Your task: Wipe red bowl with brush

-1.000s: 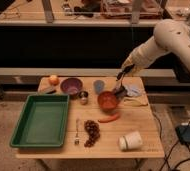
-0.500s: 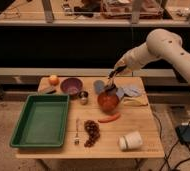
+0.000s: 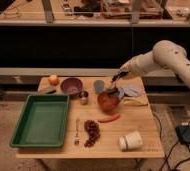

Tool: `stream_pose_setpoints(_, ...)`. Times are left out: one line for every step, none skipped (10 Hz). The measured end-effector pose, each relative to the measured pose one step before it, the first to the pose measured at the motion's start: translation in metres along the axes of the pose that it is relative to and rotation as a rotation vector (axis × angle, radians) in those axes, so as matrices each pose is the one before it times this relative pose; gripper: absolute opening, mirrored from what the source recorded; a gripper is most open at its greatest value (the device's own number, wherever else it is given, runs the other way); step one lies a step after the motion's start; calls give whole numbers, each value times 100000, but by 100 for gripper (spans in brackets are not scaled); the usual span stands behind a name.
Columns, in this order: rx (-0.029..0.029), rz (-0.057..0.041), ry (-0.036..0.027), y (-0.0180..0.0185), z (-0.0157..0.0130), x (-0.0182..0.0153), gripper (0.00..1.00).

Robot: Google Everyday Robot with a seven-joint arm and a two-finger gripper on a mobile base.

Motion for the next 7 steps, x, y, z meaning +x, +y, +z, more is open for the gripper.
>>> stream_pose_setpoints(174, -260, -907, 520, 387, -385, 10)
stream_pose_setpoints(189, 768, -739, 828, 162, -148, 10)
stream_pose_setpoints(-19, 762, -732, 672, 122, -68, 10)
stream_pose_setpoints(42, 118, -1315, 345, 401, -164, 10)
stream_pose_setpoints(-7, -252, -775, -83, 504, -162, 10)
stream_pose_setpoints(-243, -67, 39, 134, 261, 75, 10)
stream_pose_setpoints(-332, 105, 89, 157, 155, 138, 10)
